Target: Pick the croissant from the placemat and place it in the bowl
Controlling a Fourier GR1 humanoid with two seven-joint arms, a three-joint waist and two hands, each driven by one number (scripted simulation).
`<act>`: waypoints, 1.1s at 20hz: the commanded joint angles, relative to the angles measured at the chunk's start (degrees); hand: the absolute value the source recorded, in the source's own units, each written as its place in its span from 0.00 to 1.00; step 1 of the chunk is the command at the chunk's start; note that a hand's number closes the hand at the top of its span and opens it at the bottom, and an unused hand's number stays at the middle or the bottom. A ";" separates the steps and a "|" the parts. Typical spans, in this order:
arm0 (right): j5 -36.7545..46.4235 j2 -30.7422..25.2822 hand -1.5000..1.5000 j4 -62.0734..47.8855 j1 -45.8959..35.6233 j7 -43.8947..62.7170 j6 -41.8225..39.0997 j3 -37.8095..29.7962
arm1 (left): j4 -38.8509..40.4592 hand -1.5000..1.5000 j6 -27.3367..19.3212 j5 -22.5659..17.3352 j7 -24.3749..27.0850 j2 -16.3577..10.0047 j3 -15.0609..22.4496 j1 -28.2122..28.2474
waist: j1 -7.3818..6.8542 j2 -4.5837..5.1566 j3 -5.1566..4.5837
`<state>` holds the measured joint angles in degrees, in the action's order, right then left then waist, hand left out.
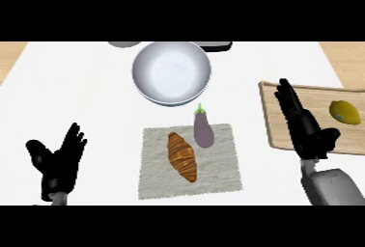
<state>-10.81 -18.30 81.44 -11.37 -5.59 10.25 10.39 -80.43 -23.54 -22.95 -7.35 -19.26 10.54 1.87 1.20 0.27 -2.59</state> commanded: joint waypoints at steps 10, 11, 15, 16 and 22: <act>29.14 8.64 0.00 8.06 9.60 4.67 28.34 14.39 | -8.70 0.50 14.17 -1.17 4.18 2.23 7.58 -9.51 | 1.45 -0.87 2.45; 34.93 10.52 0.00 8.62 8.50 6.00 29.90 19.85 | -9.07 0.50 15.01 -1.32 3.16 1.43 7.74 -9.30 | 0.03 -0.77 2.43; 46.22 9.38 0.00 9.93 8.43 10.38 25.25 31.08 | -10.92 0.50 14.86 -0.52 1.13 2.37 9.76 -9.52 | -0.84 -0.70 2.43; 50.23 7.64 0.00 11.84 6.52 16.66 23.06 30.95 | -7.20 0.50 17.28 -1.76 4.38 2.07 7.56 -9.67 | -0.38 -0.61 2.30; 68.04 6.40 0.00 12.08 5.55 39.19 11.34 31.81 | -9.08 0.50 14.76 -0.41 3.33 2.95 8.59 -8.77 | 0.58 -1.36 2.01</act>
<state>47.27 -12.17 92.05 -4.95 20.91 27.82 40.41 -89.36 -8.35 -24.02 -4.44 -16.90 18.54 -7.52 1.44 -0.79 -0.46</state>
